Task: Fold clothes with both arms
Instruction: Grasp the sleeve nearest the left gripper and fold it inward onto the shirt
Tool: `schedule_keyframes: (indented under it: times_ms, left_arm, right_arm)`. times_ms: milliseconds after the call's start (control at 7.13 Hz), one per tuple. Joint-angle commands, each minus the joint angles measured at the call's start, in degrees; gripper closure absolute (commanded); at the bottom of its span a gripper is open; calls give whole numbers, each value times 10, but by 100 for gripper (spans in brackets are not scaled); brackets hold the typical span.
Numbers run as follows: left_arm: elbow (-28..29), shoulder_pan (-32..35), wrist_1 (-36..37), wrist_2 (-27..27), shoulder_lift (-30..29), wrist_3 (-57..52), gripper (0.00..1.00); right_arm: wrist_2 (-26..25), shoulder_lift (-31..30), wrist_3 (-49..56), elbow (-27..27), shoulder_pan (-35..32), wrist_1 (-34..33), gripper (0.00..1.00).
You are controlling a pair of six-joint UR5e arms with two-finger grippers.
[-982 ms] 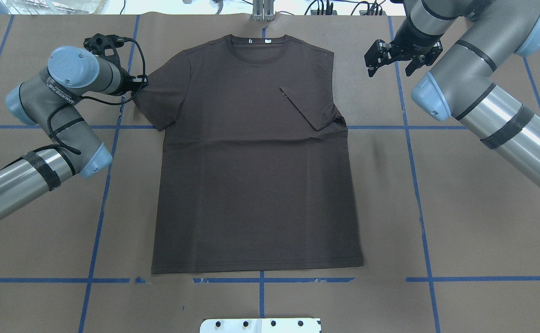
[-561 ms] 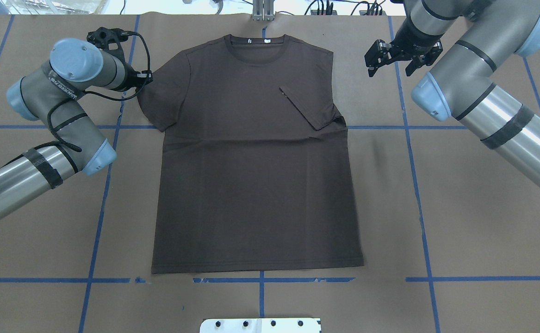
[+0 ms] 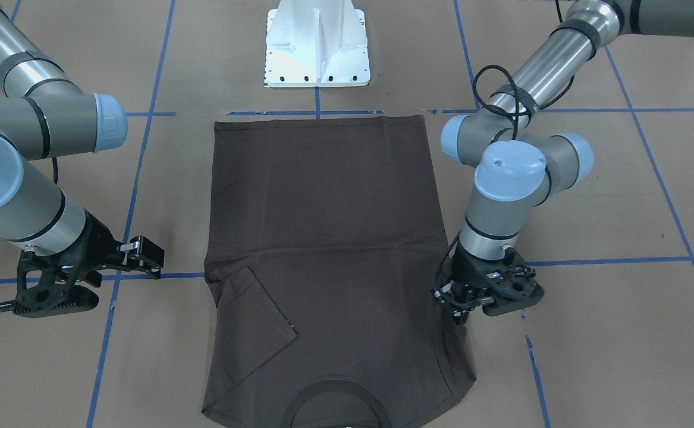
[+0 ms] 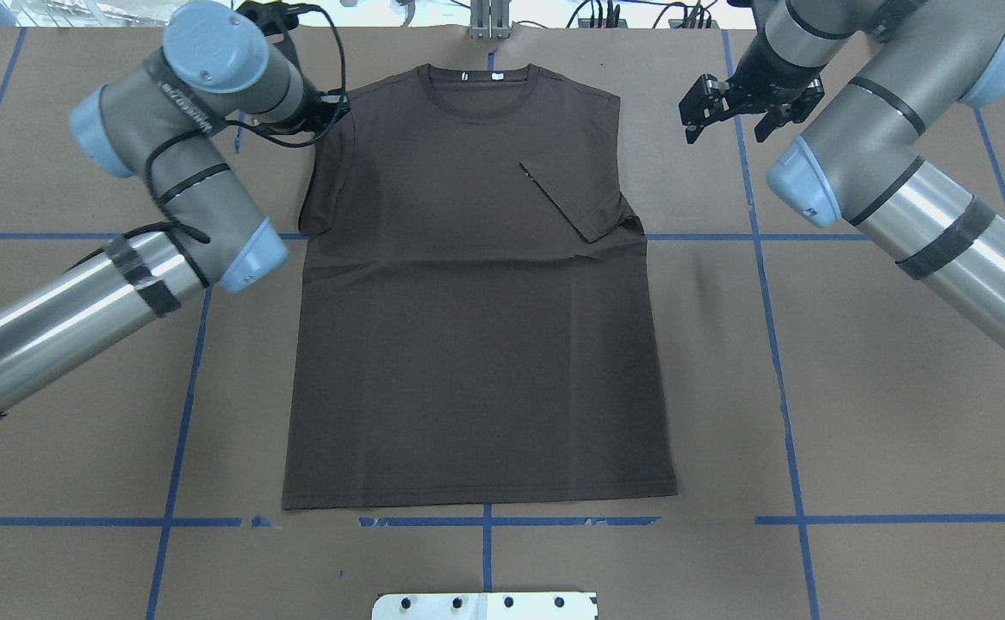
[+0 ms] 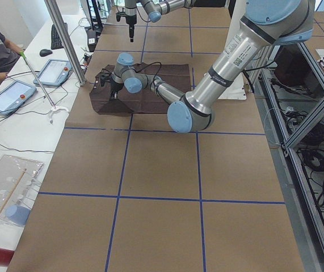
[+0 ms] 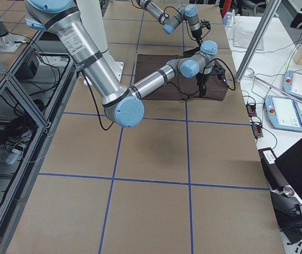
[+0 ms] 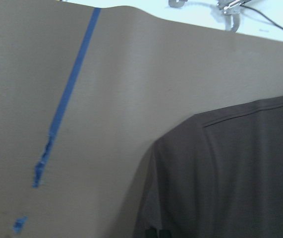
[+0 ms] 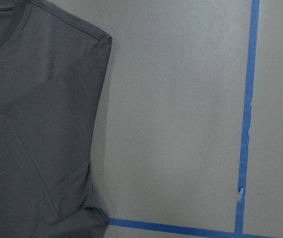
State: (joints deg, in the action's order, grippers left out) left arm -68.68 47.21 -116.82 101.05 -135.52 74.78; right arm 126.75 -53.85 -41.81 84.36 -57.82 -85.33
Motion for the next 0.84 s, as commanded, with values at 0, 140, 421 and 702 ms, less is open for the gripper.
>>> schedule_keyframes:
  times_ms: [0, 140, 421, 702]
  left_arm:
    - [94, -29, -20, -2, -79, 56, 100]
    - [120, -33, -58, -3, -82, 65, 100]
    - [130, -34, -82, -3, -86, 70, 100]
    - [130, -34, -95, -3, -88, 81, 67]
  right_arm:
    - [0, -1, 0, -1, 1, 3, 0]
    - [-1, -1, 0, -1, 2, 3, 0]
    - [-8, -2, 0, -1, 7, 3, 0]
    - [-12, -3, 1, -2, 8, 3, 0]
